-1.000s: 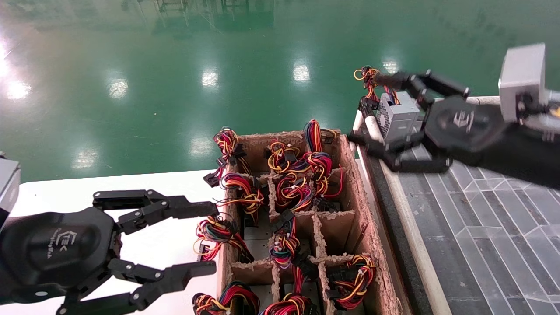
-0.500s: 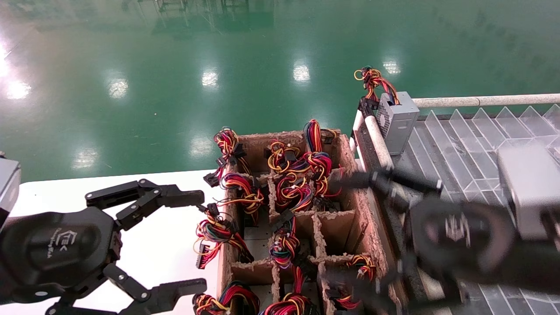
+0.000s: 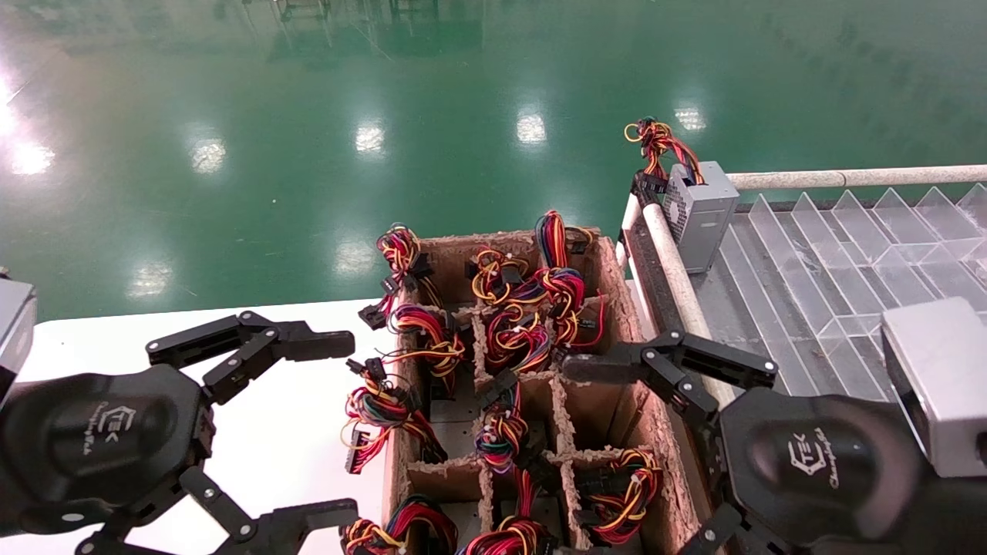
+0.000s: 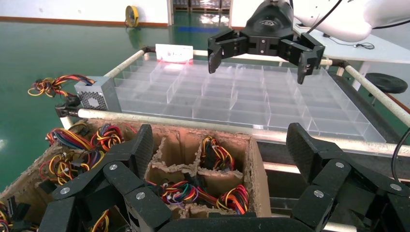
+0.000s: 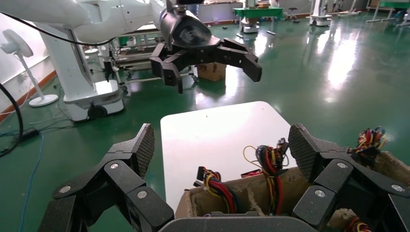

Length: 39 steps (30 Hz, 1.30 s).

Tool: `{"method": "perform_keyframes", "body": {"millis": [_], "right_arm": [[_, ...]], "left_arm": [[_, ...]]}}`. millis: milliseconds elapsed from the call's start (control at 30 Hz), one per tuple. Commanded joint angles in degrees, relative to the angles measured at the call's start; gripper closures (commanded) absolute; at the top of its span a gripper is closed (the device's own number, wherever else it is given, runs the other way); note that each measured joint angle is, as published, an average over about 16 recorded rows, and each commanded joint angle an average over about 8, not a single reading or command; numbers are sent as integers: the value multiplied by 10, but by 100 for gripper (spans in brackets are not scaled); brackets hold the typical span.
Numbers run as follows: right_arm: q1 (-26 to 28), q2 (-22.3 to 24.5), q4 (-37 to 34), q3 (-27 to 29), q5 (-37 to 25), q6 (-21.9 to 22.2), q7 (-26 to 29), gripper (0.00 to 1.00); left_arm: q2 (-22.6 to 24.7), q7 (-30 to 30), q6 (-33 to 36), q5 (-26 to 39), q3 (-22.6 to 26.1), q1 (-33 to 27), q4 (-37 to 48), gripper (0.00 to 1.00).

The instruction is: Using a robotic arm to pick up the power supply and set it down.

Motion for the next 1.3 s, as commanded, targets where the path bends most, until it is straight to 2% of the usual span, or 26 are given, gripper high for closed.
{"method": "perform_keyframes", "body": {"millis": [33,1300], "right_arm": [[2,-1,-3,0,-2,1,-2,0],[12,-5,-17,0,-9,6,-7,0]], "left_arm": [[0,0,0,0,0,0,0,0],[0,0,0,0,0,0,0,0]]}}
